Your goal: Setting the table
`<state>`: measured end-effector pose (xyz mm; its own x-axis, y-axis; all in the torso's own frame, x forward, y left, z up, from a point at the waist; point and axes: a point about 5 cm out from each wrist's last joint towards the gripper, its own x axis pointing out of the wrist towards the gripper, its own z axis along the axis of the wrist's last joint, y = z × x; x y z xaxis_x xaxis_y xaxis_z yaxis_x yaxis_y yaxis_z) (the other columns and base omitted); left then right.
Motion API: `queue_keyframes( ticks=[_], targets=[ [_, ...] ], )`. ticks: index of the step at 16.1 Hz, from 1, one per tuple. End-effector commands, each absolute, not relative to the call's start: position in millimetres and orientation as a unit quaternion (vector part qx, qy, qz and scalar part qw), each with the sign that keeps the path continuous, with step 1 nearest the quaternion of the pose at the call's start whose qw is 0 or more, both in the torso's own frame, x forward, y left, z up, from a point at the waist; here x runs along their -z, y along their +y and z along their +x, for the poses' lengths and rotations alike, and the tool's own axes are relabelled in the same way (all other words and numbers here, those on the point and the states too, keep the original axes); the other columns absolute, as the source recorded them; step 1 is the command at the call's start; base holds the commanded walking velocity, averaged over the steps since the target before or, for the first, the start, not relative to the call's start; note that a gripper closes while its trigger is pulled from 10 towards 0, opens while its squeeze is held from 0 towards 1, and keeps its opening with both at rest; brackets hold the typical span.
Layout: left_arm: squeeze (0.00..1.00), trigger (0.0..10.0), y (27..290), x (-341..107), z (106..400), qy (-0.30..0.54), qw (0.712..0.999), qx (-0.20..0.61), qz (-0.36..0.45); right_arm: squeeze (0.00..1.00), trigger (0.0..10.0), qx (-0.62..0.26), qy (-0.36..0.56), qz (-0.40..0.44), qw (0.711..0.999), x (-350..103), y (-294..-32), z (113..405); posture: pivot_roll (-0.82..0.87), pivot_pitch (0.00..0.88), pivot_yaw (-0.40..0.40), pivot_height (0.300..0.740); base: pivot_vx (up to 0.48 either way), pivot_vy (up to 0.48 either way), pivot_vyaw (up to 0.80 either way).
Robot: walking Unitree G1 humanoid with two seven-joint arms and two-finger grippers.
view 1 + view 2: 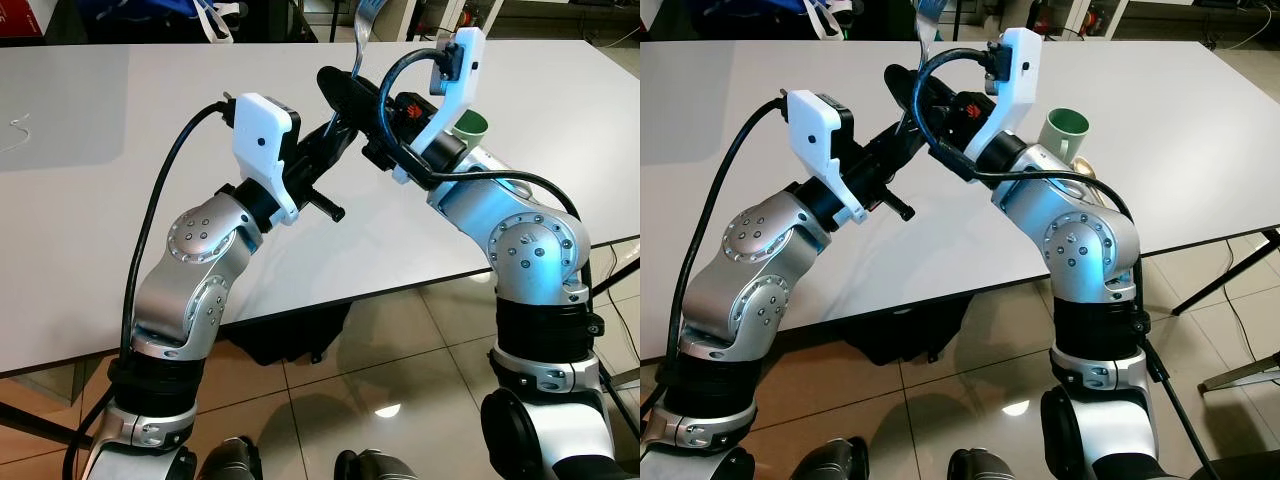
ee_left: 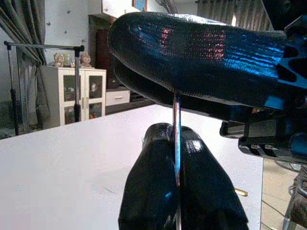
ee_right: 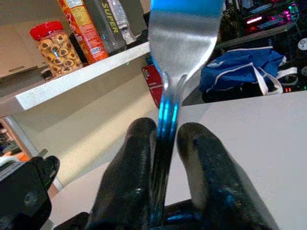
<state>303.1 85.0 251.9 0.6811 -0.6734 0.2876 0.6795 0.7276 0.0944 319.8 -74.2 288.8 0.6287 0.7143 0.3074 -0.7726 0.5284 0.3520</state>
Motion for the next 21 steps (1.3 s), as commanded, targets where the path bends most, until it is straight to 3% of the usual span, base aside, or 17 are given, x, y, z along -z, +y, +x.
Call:
queue_keyframes(
  ticks=[1, 11, 15, 20, 21],
  targets=[
    [0.00, 0.0, 82.7, -257.7, 300.4, -0.167, 0.911, 0.378, -0.013, 0.00, 0.0, -0.401, -0.077, 0.233, 0.883, -292.8, -84.7, 324.0, -0.06, 0.115, -0.108, 0.740, 0.000, 0.000, 0.00],
    [0.00, 0.0, 82.8, -258.7, 300.4, -0.170, 0.910, 0.378, -0.014, 0.00, 0.0, -0.404, -0.080, 0.234, 0.881, -292.5, -84.5, 323.0, -0.06, 0.094, -0.107, 0.740, 0.000, 0.000, 0.00],
    [0.00, 0.0, 82.2, -257.8, 301.0, -0.172, 0.912, 0.371, -0.021, 0.00, 0.0, -0.378, -0.077, 0.212, 0.898, -292.4, -90.3, 329.3, -0.06, 0.082, -0.119, 0.740, 0.000, 0.000, 0.00],
    [0.00, 0.0, 84.4, -259.7, 302.8, -0.175, 0.912, 0.371, -0.019, 0.00, 0.0, -0.377, -0.081, 0.212, 0.898, -295.9, -87.7, 328.2, -0.07, 0.088, -0.099, 0.740, 0.000, 0.000, 0.00],
    [0.24, 10.0, 84.2, -259.9, 303.3, -0.176, 0.911, 0.373, -0.016, 0.00, 0.0, -0.374, -0.081, 0.214, 0.899, -295.3, -87.6, 328.2, -0.07, 0.087, -0.099, 0.740, 0.000, 0.000, 0.00]
  ],
)
